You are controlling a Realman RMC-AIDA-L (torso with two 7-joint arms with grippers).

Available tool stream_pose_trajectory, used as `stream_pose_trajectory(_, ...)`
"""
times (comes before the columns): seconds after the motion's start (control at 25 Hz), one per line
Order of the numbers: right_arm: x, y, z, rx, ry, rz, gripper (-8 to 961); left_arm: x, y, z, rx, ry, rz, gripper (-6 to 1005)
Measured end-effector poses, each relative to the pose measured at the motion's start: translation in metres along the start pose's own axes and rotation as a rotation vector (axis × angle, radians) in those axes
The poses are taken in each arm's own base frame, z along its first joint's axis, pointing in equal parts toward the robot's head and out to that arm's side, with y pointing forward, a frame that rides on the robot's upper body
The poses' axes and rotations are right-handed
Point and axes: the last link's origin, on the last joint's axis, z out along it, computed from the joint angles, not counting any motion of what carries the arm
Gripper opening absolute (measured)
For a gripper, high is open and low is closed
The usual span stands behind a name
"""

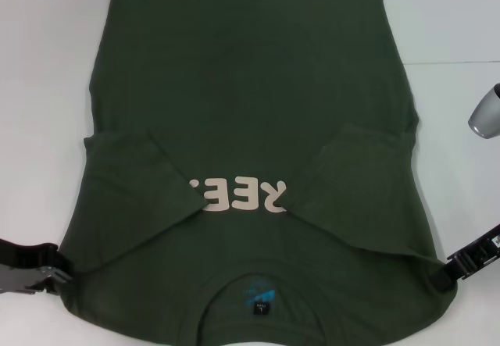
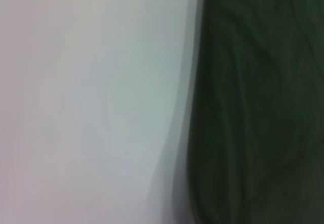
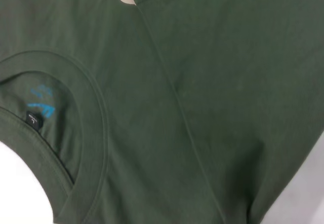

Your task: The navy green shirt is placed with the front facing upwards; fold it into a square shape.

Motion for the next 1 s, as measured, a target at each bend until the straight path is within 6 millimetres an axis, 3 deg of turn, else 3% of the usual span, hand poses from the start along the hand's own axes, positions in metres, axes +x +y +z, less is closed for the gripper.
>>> stream_pose_trajectory(0.28, -0.002, 0.003, 0.000, -0.022, -0.011, -0.004, 56, 0.001, 0.001, 0.003, 0.011, -0.009, 0.023, 233)
stream_pose_trajectory(0.4, -0.001, 0.003, 0.000, -0.028, -0.013, -0.001, 56, 0.001, 0.001, 0.004, 0.011, -0.008, 0.036, 29)
stream_pose_trajectory(0.72, 0.008, -0.006, -0.004, -0.066, -0.088, 0.023, 57, 0.003, -0.004, 0.006, 0.001, 0.020, 0.156, 30)
stream_pose_trajectory(1.0, 0.043, -0.028, -0.006, -0.143, -0.284, 0.065, 57, -0.008, -0.029, 0.002, -0.157, 0.185, 0.312, 30)
